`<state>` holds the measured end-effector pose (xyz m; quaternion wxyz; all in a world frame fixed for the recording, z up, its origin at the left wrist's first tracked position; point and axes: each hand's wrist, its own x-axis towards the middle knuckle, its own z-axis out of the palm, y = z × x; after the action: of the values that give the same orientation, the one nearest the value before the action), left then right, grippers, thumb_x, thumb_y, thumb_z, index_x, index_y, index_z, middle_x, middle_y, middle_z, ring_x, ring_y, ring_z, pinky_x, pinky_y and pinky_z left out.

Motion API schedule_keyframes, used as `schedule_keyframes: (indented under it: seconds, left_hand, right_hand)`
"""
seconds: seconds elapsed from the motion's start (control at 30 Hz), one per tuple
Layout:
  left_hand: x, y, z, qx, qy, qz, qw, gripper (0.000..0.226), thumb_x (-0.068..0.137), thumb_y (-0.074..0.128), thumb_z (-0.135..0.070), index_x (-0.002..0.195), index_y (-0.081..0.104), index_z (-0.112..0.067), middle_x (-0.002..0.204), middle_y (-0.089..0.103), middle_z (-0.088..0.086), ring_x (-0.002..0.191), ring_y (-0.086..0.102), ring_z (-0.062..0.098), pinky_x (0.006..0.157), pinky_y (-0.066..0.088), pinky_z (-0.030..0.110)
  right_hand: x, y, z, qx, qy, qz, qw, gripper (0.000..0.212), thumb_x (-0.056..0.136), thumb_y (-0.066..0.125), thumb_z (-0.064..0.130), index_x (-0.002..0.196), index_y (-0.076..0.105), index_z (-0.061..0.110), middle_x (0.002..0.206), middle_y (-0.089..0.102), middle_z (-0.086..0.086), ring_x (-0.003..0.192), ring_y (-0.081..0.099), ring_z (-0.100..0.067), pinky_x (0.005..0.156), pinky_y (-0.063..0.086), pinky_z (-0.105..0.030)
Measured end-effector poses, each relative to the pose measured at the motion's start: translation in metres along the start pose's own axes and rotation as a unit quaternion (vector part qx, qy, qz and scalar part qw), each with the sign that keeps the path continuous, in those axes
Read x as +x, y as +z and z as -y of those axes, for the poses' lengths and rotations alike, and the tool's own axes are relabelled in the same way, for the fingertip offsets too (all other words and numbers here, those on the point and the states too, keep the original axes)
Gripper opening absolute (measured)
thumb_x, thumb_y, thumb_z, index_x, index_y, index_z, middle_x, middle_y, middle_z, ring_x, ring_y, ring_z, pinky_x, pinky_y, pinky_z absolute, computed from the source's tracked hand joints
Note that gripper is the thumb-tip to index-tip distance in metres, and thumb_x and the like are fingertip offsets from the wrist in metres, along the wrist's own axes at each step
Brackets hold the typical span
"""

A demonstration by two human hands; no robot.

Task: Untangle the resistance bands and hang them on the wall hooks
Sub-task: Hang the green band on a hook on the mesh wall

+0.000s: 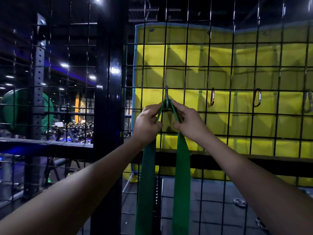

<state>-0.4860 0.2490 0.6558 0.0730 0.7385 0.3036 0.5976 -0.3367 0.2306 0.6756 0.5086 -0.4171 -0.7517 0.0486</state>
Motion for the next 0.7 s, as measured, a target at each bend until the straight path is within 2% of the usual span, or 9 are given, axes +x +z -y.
schedule_keyframes:
  seconds: [0.1,0.17,0.23,0.3,0.4,0.5,0.53,0.63,0.7]
  left_hand:
    - [-0.009,-0.003,0.002,-0.094,-0.026,0.047,0.994,0.071,0.073,0.055,0.011,0.134,0.047,-0.026,0.125,0.05,-0.002,0.112,0.054,0.009,0.087,0.046,0.016]
    - [-0.019,-0.006,0.004,-0.087,-0.024,0.073,0.993,0.076,0.076,0.055,0.014,0.138,0.039,-0.026,0.128,0.046,0.0,0.106,0.054,0.003,0.081,0.048,0.011]
    - [-0.03,-0.006,0.01,-0.059,-0.011,0.078,0.995,0.08,0.077,0.055,0.015,0.143,0.032,-0.024,0.133,0.041,0.002,0.117,0.048,0.01,0.08,0.044,0.005]
    - [-0.043,-0.006,0.013,-0.058,-0.036,0.073,0.995,0.082,0.077,0.055,0.015,0.144,0.03,-0.026,0.14,0.036,0.0,0.13,0.039,0.015,0.081,0.043,0.01]
    - [-0.056,-0.005,0.009,-0.134,-0.086,0.094,0.983,0.082,0.077,0.051,0.021,0.144,0.033,-0.024,0.132,0.044,-0.008,0.124,0.047,0.011,0.075,0.048,0.013]
    - [-0.062,-0.007,0.002,-0.217,-0.114,0.128,0.961,0.087,0.074,0.046,0.026,0.143,0.035,-0.025,0.135,0.048,-0.006,0.118,0.053,0.013,0.087,0.053,0.035]
    - [-0.065,-0.008,0.001,-0.215,-0.118,0.135,0.96,0.088,0.075,0.046,0.026,0.144,0.033,-0.027,0.139,0.044,-0.007,0.12,0.052,0.014,0.088,0.052,0.038]
    - [-0.078,-0.011,-0.003,-0.166,-0.126,0.137,0.968,0.089,0.079,0.045,0.025,0.146,0.024,-0.03,0.146,0.029,-0.014,0.114,0.05,0.006,0.082,0.056,0.024]
    - [-0.087,-0.011,-0.006,-0.131,-0.131,0.138,0.973,0.091,0.079,0.042,0.027,0.146,0.02,-0.031,0.144,0.025,-0.02,0.108,0.05,0.0,0.074,0.054,0.016]
  right_hand:
    - [-0.005,-0.001,0.0,-0.002,0.004,0.025,1.0,0.085,0.076,0.062,-0.009,0.146,0.029,0.027,0.146,0.042,-0.001,0.13,0.045,-0.017,0.105,0.042,-0.031]
    - [-0.014,-0.001,-0.001,-0.012,0.015,0.029,0.999,0.087,0.076,0.064,-0.005,0.147,0.025,0.027,0.149,0.037,0.0,0.132,0.041,-0.018,0.108,0.04,-0.036]
    - [-0.028,0.001,-0.005,-0.021,0.024,0.015,0.999,0.084,0.078,0.064,-0.003,0.147,0.026,0.023,0.149,0.033,0.0,0.135,0.036,-0.017,0.112,0.033,-0.032]
    - [-0.043,0.002,-0.009,-0.029,0.029,0.008,0.999,0.08,0.079,0.064,-0.002,0.147,0.027,0.018,0.147,0.032,-0.003,0.135,0.033,-0.016,0.113,0.029,-0.029]
    - [-0.059,0.005,-0.012,-0.03,0.049,0.026,0.998,0.078,0.08,0.063,-0.003,0.146,0.027,0.02,0.148,0.032,0.001,0.134,0.032,-0.013,0.102,0.032,-0.018]
    - [-0.067,0.008,-0.013,0.029,0.058,0.07,0.995,0.08,0.08,0.059,-0.011,0.146,0.028,0.023,0.15,0.031,0.004,0.136,0.029,-0.008,0.092,0.03,-0.003]
    - [-0.069,0.009,-0.013,0.034,0.06,0.079,0.994,0.082,0.08,0.058,-0.011,0.147,0.027,0.024,0.152,0.03,0.004,0.137,0.028,-0.009,0.092,0.029,-0.004]
    - [-0.078,0.01,-0.015,0.007,0.066,0.082,0.994,0.085,0.082,0.062,-0.004,0.148,0.019,0.03,0.156,0.02,0.003,0.141,0.023,-0.015,0.1,0.028,-0.016]
    - [-0.083,0.01,-0.013,-0.016,0.066,0.095,0.993,0.087,0.084,0.064,0.003,0.149,0.013,0.031,0.158,0.013,0.003,0.142,0.022,-0.016,0.104,0.029,-0.02]
